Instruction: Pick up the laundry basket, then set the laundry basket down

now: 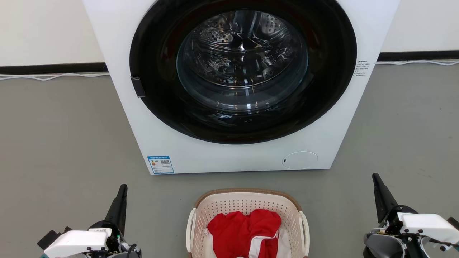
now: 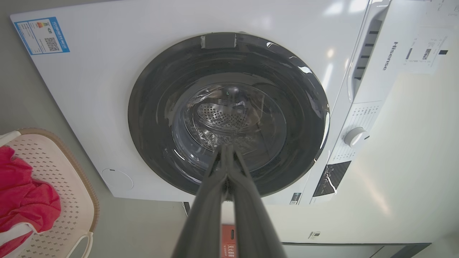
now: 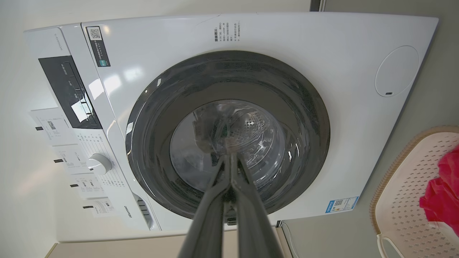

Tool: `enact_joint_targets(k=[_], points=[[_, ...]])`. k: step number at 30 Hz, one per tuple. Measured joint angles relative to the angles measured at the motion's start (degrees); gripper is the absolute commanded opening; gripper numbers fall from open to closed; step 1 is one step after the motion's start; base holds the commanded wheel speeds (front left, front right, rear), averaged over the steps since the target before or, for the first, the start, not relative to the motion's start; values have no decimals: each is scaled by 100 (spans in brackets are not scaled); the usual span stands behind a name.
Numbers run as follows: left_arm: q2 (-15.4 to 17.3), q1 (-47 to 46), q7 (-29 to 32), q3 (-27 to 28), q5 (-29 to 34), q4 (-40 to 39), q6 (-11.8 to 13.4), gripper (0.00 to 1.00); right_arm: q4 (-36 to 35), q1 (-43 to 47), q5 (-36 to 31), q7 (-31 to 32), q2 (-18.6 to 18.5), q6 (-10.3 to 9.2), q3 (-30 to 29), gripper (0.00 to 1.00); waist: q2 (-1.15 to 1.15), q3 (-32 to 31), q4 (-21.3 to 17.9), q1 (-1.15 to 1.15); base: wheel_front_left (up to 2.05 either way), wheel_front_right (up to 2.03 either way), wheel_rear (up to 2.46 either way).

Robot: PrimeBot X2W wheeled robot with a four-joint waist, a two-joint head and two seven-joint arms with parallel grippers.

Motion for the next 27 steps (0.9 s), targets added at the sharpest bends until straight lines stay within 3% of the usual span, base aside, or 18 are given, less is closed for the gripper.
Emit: enact_joint_targets(k=[27], points=[[0,0,0,0,0,0,0,0,0,0,0,0,0,0,0,0,0,0,0,0,0,0,0]])
